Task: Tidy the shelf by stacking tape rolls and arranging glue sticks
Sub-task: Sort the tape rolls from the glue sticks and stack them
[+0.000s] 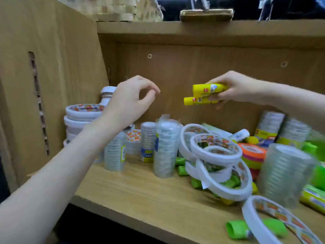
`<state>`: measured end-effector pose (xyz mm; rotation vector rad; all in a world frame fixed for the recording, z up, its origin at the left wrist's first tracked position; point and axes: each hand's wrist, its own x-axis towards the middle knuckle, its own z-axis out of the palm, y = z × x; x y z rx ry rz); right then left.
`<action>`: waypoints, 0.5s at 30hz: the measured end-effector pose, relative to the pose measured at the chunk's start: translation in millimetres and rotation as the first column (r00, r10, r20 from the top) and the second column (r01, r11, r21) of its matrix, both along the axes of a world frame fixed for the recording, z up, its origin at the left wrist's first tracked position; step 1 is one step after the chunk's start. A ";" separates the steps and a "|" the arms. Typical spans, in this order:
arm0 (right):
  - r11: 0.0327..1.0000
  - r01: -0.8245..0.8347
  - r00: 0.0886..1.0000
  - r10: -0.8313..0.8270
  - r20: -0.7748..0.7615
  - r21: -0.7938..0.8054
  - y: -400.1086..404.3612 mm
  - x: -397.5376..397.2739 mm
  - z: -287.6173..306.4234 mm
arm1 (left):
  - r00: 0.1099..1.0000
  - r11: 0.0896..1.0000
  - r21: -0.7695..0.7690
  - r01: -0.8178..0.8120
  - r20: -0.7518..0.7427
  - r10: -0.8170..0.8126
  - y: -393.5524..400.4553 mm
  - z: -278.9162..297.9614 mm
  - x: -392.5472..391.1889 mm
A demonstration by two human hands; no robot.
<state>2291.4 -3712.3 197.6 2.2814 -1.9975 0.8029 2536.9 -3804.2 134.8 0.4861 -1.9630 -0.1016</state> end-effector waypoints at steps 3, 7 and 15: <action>0.986 0.080 0.992 -0.064 0.109 -0.146 52.3 -6.9 6.6 | 0.996 0.997 -0.021 0.071 -0.043 -0.072 35.7 -18.9 -14.9; 0.965 0.257 0.966 -0.256 0.014 -0.057 125.7 -36.1 6.9 | 0.986 0.986 -0.007 0.164 0.027 -0.163 83.7 -27.7 -49.5; 0.759 0.651 0.707 -0.623 -0.335 -0.036 230.7 -121.4 -18.4 | 0.896 0.969 -0.017 0.247 0.386 -0.222 157.9 -14.0 -152.8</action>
